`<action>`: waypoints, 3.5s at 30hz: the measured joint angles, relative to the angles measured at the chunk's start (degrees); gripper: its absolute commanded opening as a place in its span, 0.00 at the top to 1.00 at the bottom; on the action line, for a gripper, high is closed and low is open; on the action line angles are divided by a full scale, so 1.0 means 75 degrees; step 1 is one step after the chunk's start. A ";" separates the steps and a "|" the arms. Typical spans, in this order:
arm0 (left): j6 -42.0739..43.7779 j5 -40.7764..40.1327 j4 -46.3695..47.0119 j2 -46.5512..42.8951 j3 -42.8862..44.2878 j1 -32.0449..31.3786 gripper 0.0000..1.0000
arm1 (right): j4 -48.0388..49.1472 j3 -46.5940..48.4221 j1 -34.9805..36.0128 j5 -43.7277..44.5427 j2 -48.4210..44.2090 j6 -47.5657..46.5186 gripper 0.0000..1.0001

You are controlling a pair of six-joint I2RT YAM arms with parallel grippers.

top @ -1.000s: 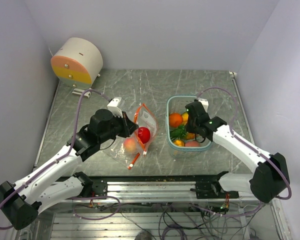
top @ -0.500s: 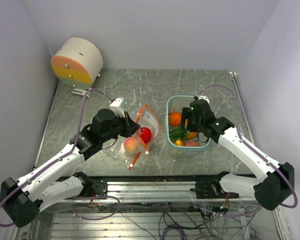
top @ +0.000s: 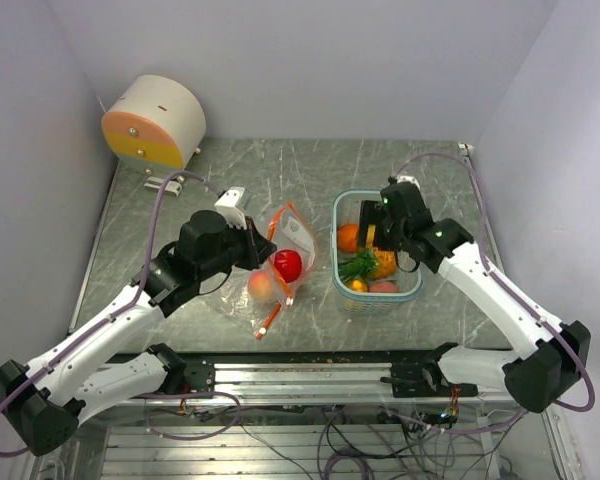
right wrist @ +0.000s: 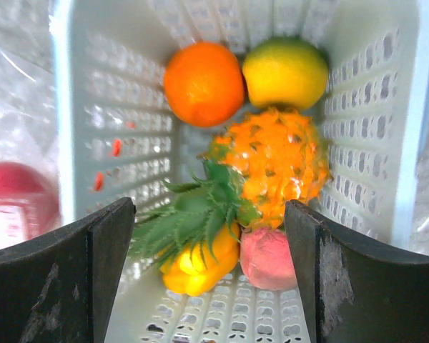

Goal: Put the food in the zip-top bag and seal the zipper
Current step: Pick up the fake fruit from the bin, then place the fake fruit in the zipper food storage bag.

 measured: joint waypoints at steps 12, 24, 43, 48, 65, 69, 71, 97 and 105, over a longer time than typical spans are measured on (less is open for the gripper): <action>-0.0149 0.0055 -0.0554 0.1189 0.1023 0.0000 0.93 | 0.0207 0.1900 -0.0166 -0.0108 0.1868 -0.0204 0.26; -0.0070 0.0090 -0.1139 0.1311 0.1687 0.0000 0.93 | 0.1102 0.0915 -0.0624 -0.0775 0.2308 -0.0399 0.27; -0.0017 0.0085 -0.1408 0.1346 0.1746 0.0000 0.93 | 0.3771 -0.0373 -0.0737 -0.0982 0.3416 -0.0670 0.22; 0.0029 0.0087 -0.1542 0.1393 0.1801 0.0000 0.93 | 0.4386 -0.0495 -0.0740 -0.0627 0.3579 -0.0676 0.41; 0.0032 0.0085 -0.1772 0.1338 0.1859 0.0000 0.93 | 0.3791 -0.0729 -0.0761 -0.0493 0.2069 -0.0673 0.47; 0.0029 0.0090 -0.1687 0.1343 0.1775 0.0000 0.93 | 0.3246 -0.0391 -0.0758 -0.0656 0.1329 -0.0702 0.47; 0.0026 0.0096 -0.1603 0.1387 0.1684 0.0000 0.93 | 0.3031 -0.0254 -0.0761 -0.0801 0.1008 -0.0705 0.47; 0.0026 0.0376 -0.1037 0.1789 0.1317 0.0015 0.93 | 0.2940 0.0265 0.1265 -0.5024 0.0163 0.0425 0.49; 0.0017 0.0306 -0.1212 0.1440 0.1693 0.0015 0.93 | 0.2404 0.0210 0.1279 -0.3914 0.0321 0.0367 0.45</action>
